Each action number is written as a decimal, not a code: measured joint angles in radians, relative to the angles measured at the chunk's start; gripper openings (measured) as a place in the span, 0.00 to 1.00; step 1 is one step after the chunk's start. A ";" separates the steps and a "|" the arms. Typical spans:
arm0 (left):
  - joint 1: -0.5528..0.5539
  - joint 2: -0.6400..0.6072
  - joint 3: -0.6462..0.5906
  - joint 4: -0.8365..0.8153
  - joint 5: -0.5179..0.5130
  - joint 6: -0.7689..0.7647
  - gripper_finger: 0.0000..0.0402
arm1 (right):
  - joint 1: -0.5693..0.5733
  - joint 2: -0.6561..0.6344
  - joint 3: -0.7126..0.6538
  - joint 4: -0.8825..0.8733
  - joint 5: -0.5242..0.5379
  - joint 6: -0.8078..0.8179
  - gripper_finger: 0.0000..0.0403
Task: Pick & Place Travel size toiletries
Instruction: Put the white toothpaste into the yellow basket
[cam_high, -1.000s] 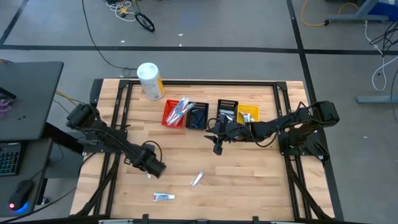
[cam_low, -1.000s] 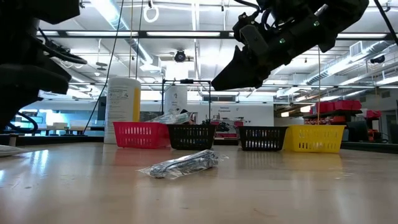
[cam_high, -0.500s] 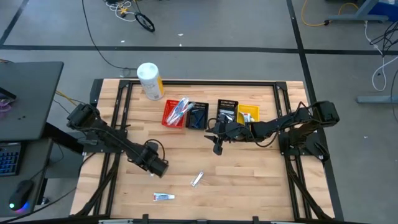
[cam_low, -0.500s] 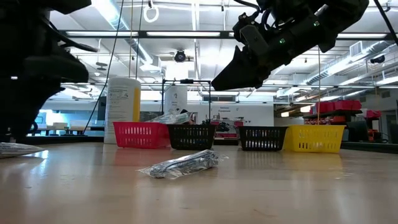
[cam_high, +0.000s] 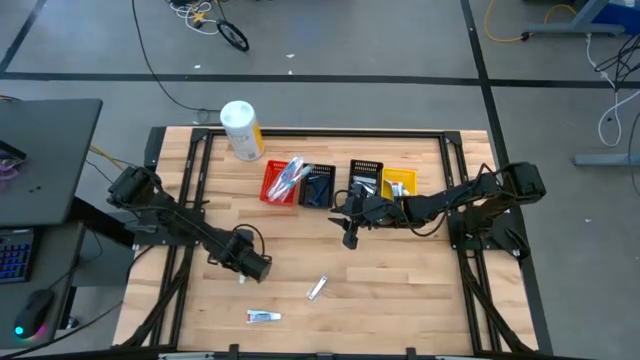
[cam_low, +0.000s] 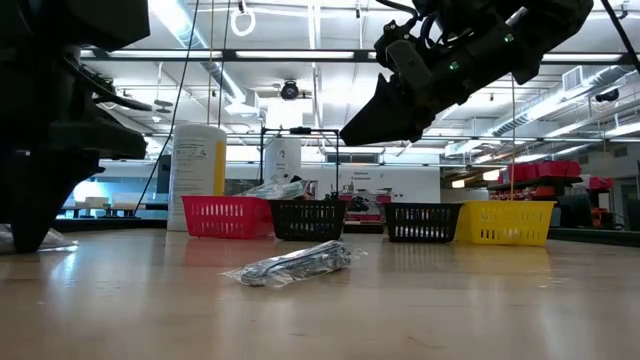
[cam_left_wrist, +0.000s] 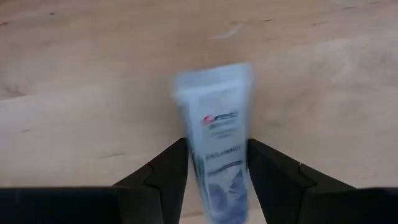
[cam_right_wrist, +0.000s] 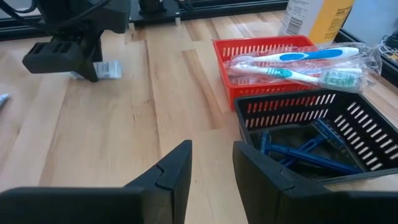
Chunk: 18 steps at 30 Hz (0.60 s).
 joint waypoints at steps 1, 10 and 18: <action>0.002 -0.003 -0.010 0.018 0.001 -0.001 0.43 | 0.000 0.000 0.000 0.000 0.000 0.000 0.31; 0.024 -0.004 -0.025 0.031 0.020 0.089 0.43 | 0.000 0.000 0.000 0.000 0.000 0.000 0.31; 0.026 -0.002 -0.026 0.034 0.007 0.162 0.34 | 0.000 0.000 0.000 0.000 0.000 0.000 0.31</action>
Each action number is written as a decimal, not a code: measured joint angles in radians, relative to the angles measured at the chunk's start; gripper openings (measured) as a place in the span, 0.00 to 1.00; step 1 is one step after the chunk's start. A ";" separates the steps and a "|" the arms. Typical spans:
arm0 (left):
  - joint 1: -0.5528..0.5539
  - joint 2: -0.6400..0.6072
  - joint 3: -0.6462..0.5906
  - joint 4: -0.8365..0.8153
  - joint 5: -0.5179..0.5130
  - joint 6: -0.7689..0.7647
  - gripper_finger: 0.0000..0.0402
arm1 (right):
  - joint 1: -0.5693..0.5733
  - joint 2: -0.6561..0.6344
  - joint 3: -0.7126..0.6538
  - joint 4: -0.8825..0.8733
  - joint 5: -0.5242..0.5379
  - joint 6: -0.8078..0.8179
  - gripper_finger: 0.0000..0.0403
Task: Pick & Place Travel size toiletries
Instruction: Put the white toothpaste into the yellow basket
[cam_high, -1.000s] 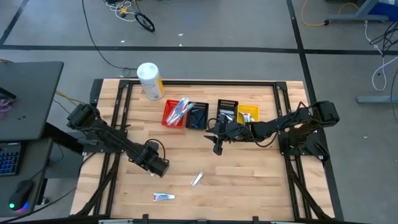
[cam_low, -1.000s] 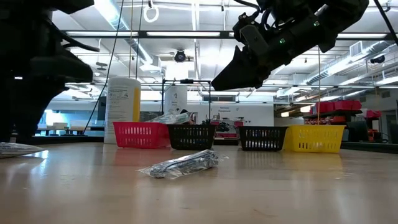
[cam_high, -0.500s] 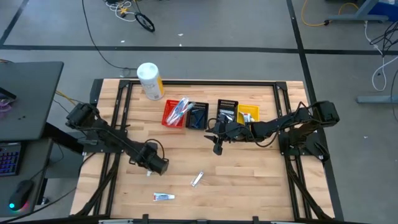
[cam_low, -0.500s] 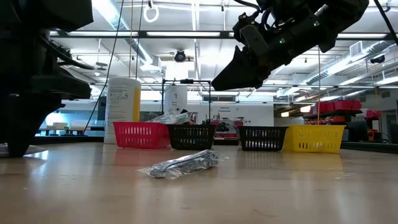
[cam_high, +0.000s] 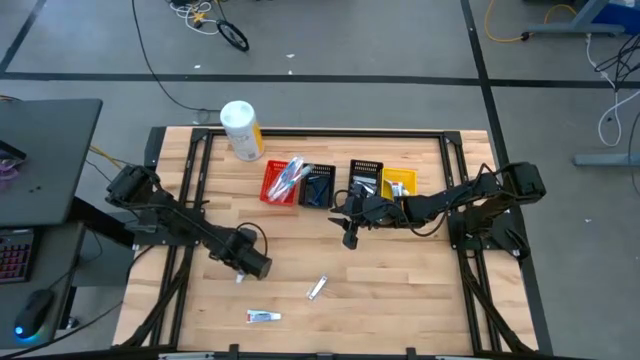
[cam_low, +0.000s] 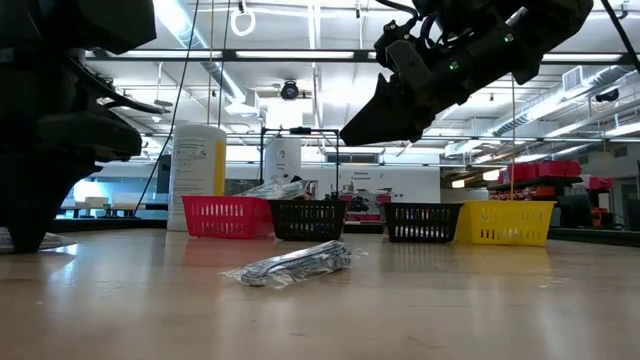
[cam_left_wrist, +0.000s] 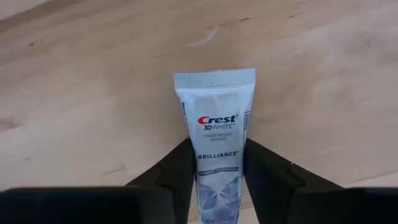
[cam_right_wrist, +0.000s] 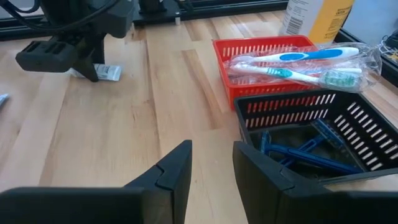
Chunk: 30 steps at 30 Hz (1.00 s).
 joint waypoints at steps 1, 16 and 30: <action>0.000 0.000 0.000 0.003 -0.007 0.007 0.33 | 0.000 0.000 0.000 0.000 0.000 0.000 0.31; 0.055 0.004 0.152 0.155 -0.307 0.440 0.29 | -0.002 0.000 0.000 0.012 -0.168 0.000 0.31; 0.072 0.005 0.200 0.474 -0.704 1.147 0.29 | -0.041 0.000 0.000 0.009 -0.132 0.329 0.31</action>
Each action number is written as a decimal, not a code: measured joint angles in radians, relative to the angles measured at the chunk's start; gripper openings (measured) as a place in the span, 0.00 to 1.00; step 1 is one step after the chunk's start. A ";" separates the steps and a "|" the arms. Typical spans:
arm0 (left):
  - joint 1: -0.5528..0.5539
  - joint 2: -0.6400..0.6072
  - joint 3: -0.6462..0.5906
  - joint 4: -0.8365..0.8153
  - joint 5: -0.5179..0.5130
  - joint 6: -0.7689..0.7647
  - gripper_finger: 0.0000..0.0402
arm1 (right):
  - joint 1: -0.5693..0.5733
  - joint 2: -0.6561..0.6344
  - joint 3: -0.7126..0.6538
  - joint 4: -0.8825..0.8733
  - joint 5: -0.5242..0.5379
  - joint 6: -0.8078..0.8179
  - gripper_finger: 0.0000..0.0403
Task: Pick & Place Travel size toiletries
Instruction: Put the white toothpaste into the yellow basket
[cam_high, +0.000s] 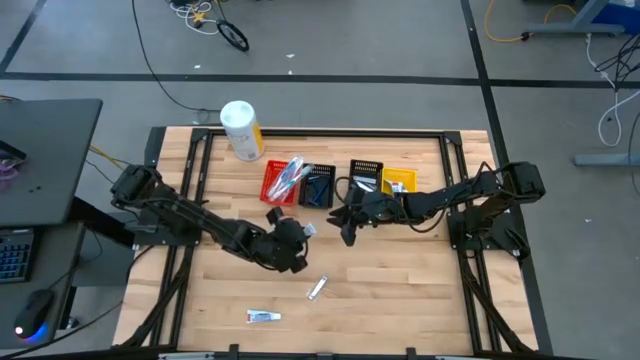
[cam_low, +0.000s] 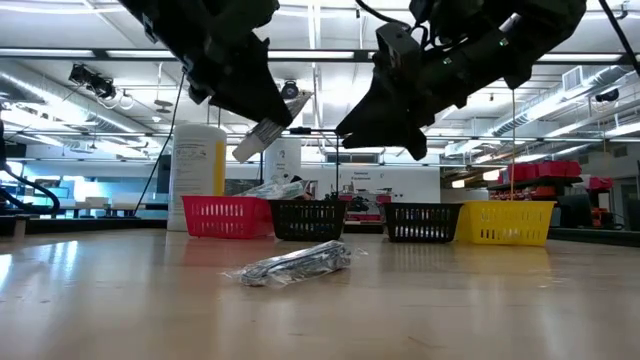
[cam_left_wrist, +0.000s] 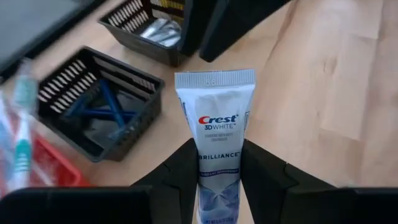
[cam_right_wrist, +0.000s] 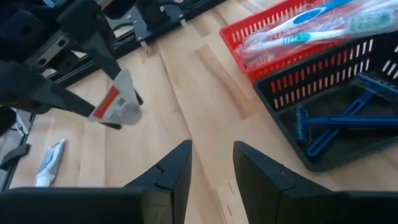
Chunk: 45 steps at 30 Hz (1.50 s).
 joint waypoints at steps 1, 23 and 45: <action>0.000 0.000 0.000 -0.008 -0.014 0.001 0.29 | 0.000 0.000 0.000 0.004 0.000 -0.003 0.31; 0.066 0.039 -0.001 0.059 -0.146 0.122 0.29 | -0.001 0.026 0.000 0.214 0.003 0.083 0.31; 0.098 0.038 0.000 0.200 -0.145 0.269 0.29 | -0.010 0.042 0.001 0.266 0.030 -0.013 0.27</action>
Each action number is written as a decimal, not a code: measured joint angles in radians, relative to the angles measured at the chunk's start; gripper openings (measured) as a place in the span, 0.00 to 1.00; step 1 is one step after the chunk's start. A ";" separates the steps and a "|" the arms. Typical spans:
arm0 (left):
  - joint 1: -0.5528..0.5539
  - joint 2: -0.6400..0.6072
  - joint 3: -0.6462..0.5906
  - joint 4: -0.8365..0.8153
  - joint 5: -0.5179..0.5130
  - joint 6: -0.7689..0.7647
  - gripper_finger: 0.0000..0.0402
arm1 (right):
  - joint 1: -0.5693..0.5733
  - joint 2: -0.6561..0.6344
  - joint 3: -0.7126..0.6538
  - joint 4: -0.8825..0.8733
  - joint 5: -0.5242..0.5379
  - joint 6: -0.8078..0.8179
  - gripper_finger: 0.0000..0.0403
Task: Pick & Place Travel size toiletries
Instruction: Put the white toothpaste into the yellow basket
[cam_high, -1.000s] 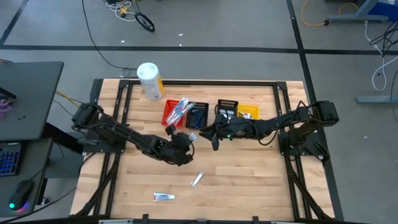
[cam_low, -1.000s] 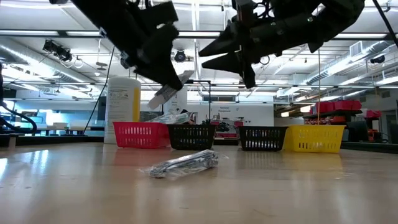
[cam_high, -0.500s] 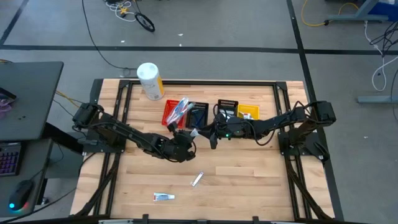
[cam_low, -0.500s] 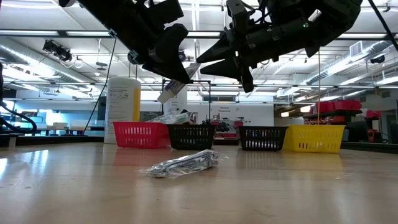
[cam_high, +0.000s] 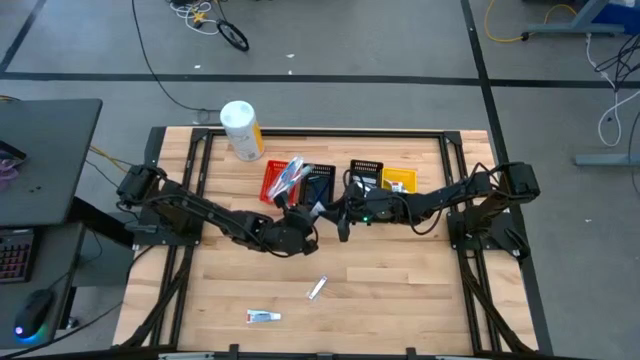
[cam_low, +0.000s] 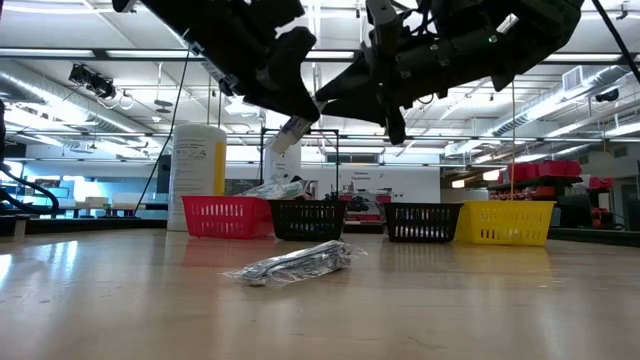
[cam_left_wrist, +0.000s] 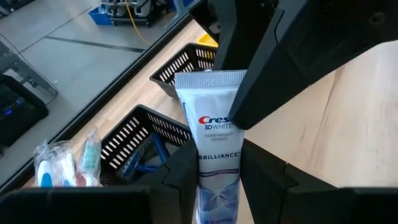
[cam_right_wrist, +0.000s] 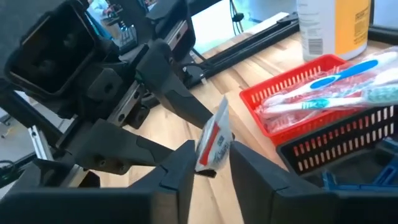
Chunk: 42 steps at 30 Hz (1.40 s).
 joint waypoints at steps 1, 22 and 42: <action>0.000 0.000 0.000 -0.001 0.000 0.000 0.29 | 0.000 0.000 0.000 0.002 0.006 -0.006 0.25; -0.001 0.000 -0.001 -0.007 0.098 -0.032 0.33 | 0.000 -0.001 0.000 -0.133 0.034 -0.066 0.02; -0.001 -0.001 0.000 -0.039 0.172 -0.106 0.43 | 0.063 -0.633 -0.001 -1.266 0.306 0.016 0.01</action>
